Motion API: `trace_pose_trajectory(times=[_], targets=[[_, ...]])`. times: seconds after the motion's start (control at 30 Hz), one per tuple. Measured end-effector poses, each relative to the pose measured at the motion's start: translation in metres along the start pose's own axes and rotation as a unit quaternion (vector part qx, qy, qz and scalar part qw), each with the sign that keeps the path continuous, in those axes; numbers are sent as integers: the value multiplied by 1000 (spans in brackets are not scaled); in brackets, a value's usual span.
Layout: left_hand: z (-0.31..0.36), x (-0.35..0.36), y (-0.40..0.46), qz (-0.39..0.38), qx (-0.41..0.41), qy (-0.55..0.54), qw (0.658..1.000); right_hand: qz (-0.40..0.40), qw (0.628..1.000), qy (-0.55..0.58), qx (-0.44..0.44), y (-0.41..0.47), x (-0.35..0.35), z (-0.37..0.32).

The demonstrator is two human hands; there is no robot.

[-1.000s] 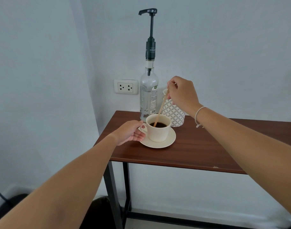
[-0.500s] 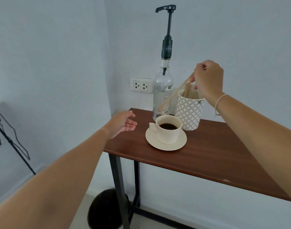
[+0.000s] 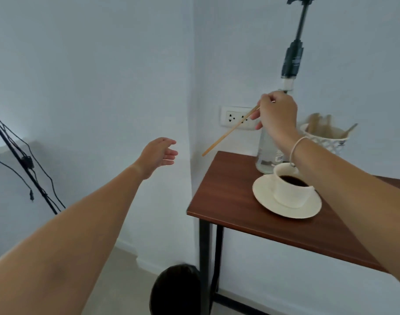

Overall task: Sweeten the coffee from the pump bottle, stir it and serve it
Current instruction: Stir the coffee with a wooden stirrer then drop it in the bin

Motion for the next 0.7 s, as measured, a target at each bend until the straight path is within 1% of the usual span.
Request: trace_pose_trajectory(times=[0.2,0.33,0.43,0.47,0.57,0.63,0.7], targets=[[-14,-71,41,-22,46,83,995,15,998,-43,38,-26,84,2],[-16,-97,73,-41,106,175,978,35,995,-74,57,-44,124,9],[-17,-95,79,-66,177,265,945,29,993,-91,69,-61,145,18],[-19,-93,81,-86,202,297,929,21,991,-110,70,-67,154,22],[-27,-84,83,-144,271,394,866,-8,982,-178,68,-86,176,33],[-29,-79,85,-161,299,429,837,-27,976,-203,74,-97,187,43],[-31,-76,88,-162,320,462,811,-51,968,-234,73,-108,198,50]])
Point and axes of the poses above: each hand's wrist, its own y-axis towards the middle knuckle, its own x-axis out of the palm, z = x × y, the point moved 6 cm from there along y, towards the middle knuckle, and after that the axes turned 2 degrees about -y, right-handed, at the moved point
